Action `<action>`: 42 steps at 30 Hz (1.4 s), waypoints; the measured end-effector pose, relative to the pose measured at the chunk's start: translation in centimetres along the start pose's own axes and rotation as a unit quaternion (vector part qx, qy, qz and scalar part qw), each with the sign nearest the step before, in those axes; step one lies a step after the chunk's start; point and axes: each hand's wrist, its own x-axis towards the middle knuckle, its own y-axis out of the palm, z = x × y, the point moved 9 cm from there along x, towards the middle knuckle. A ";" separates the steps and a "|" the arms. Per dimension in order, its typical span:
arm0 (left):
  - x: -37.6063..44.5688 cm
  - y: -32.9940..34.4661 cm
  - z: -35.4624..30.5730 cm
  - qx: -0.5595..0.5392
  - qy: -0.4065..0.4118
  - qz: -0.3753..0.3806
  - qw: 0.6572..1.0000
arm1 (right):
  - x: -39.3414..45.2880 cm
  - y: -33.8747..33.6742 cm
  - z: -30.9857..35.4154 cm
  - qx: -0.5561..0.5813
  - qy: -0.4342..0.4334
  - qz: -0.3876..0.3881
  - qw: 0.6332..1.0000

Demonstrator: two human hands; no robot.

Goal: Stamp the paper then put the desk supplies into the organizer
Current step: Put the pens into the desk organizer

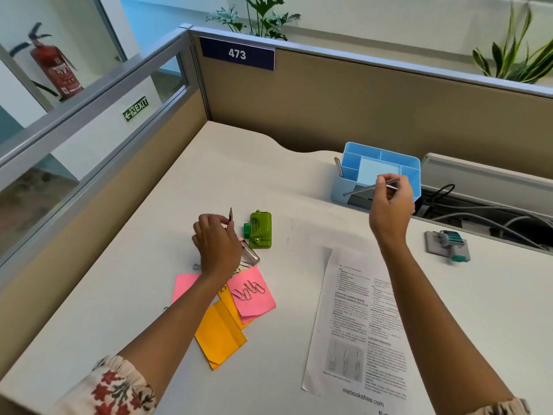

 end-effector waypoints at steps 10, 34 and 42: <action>-1.8 1.5 -5.5 -0.146 0.157 0.041 0.976 | 3.4 1.7 3.8 -0.062 -0.122 -0.004 0.991; -3.4 4.6 -8.2 -0.205 0.168 0.118 0.957 | -1.0 7.2 1.9 -0.053 -0.035 0.221 0.973; -4.2 5.2 -9.2 -0.208 0.180 0.132 0.952 | -7.5 10.5 2.0 -0.024 -0.067 0.411 0.909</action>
